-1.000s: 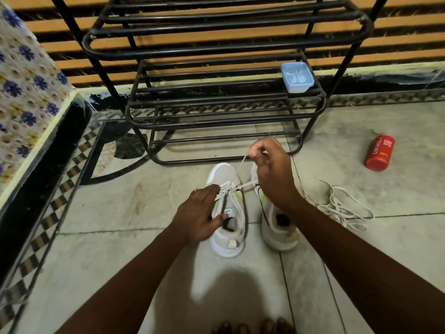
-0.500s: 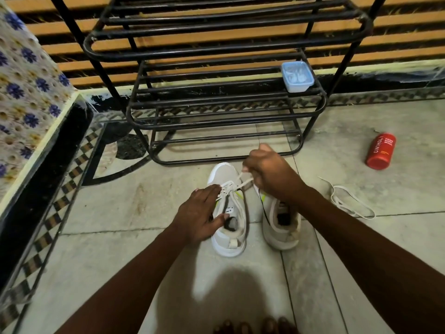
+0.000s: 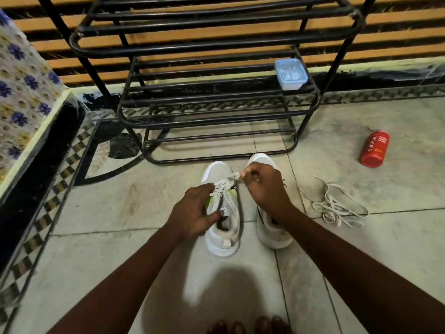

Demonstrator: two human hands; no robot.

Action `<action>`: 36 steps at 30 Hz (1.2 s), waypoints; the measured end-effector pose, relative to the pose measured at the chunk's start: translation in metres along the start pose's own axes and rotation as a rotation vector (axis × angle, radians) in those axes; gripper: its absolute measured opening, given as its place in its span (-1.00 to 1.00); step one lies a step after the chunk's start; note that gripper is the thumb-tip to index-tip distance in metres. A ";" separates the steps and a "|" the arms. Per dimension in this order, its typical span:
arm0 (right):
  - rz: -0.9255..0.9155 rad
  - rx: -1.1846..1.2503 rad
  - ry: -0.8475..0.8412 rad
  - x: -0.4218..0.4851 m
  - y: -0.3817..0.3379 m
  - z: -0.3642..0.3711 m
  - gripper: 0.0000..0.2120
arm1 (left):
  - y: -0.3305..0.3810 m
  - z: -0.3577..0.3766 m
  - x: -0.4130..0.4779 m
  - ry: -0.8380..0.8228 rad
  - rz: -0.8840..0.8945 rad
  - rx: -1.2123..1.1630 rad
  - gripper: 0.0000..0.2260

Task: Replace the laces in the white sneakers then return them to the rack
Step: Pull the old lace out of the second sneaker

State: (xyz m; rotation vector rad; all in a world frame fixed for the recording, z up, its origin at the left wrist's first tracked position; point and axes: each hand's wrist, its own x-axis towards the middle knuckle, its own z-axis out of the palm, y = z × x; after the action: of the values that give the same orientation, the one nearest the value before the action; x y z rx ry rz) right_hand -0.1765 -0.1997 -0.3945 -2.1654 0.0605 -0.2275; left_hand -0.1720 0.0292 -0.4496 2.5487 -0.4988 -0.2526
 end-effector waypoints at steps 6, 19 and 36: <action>0.009 -0.081 0.005 -0.032 -0.004 0.024 -0.77 | 0.032 -0.010 0.014 0.144 -0.050 -0.215 -0.67; -0.035 -0.283 -0.038 -0.062 -0.005 0.046 -0.72 | 0.062 -0.028 0.034 -0.017 0.048 0.337 -0.81; 0.037 -0.241 -0.109 -0.063 0.001 0.057 -0.58 | 0.053 -0.045 0.037 0.121 -0.680 -1.153 -0.78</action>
State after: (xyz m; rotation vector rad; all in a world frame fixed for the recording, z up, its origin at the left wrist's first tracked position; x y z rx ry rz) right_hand -0.2276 -0.1456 -0.4355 -2.4104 0.0687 -0.0841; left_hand -0.1420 -0.0067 -0.3863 1.4766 0.4851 -0.4511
